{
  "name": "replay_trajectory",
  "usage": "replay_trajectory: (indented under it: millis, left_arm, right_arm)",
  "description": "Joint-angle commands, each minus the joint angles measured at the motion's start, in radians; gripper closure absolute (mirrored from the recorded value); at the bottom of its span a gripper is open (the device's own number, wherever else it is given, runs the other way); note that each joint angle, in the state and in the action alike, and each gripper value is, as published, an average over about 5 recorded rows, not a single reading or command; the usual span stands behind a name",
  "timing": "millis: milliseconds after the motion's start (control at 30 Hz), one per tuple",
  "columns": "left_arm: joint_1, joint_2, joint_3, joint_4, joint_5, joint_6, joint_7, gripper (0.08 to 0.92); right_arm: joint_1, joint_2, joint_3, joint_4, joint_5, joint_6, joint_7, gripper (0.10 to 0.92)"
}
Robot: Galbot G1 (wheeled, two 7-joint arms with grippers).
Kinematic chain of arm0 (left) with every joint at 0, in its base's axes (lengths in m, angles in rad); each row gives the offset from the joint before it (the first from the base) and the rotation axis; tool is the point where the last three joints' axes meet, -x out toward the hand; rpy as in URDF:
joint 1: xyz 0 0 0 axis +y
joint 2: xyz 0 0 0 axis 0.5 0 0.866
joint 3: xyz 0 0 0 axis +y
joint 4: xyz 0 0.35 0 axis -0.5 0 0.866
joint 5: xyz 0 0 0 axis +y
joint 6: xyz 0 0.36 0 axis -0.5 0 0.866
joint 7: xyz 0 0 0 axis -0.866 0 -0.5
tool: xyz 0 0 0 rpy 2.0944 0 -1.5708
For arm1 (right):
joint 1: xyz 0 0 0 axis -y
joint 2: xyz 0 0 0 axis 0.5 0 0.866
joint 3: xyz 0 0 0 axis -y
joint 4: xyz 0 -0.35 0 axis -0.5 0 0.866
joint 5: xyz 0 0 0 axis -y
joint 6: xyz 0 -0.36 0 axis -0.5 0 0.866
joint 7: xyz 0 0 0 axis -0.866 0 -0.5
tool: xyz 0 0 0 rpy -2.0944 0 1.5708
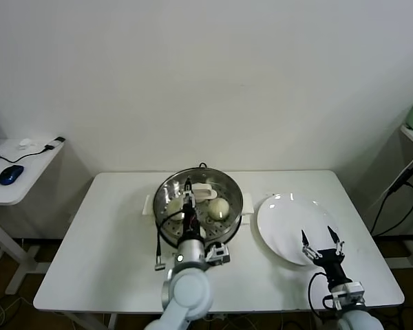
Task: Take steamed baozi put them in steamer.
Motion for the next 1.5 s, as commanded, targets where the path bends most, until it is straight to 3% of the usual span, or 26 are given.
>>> replay_trajectory:
  millis: [33, 233, 400, 567, 667, 900, 1033, 1300, 1500]
  left_arm:
    - [-0.006, -0.001, 0.004, -0.034, -0.013, 0.005, 0.011, 0.397]
    - [0.039, 0.047, 0.001, -0.116, -0.090, -0.003, 0.000, 0.230]
    - [0.092, 0.073, -0.045, -0.203, -0.289, -0.078, -0.136, 0.179]
    - [0.149, 0.105, -0.250, -0.273, -0.758, -0.300, -0.328, 0.177]
    - [0.194, 0.131, -0.440, -0.288, -1.070, -0.451, -0.381, 0.177]
    - [0.368, 0.225, -0.804, -0.239, -1.725, -0.644, -0.301, 0.177]
    - [0.442, 0.254, -0.788, -0.159, -1.915, -0.720, -0.279, 0.177]
    - [0.463, 0.190, -0.689, 0.054, -1.887, -0.823, -0.243, 0.177]
    - [0.465, 0.174, -0.683, 0.085, -1.871, -0.865, -0.244, 0.177]
  right_arm:
    - [-0.002, 0.001, -0.007, 0.000, 0.007, -0.023, 0.014, 0.203]
    - [-0.020, 0.001, -0.010, 0.028, 0.034, -0.017, 0.032, 0.203]
    - [-0.029, -0.008, -0.007, 0.043, 0.043, 0.002, 0.022, 0.203]
    - [-0.042, -0.008, -0.006, 0.059, 0.061, 0.004, 0.017, 0.203]
    - [-0.043, -0.008, -0.007, 0.056, 0.066, 0.006, 0.017, 0.203]
    - [-0.024, 0.002, -0.018, 0.045, 0.067, -0.002, 0.021, 0.203]
    - [-0.019, 0.007, -0.024, 0.048, 0.068, -0.012, 0.022, 0.203]
    - [-0.016, 0.008, -0.035, 0.051, 0.068, -0.028, 0.018, 0.203]
    - [-0.012, 0.014, -0.042, 0.051, 0.069, -0.034, 0.018, 0.203]
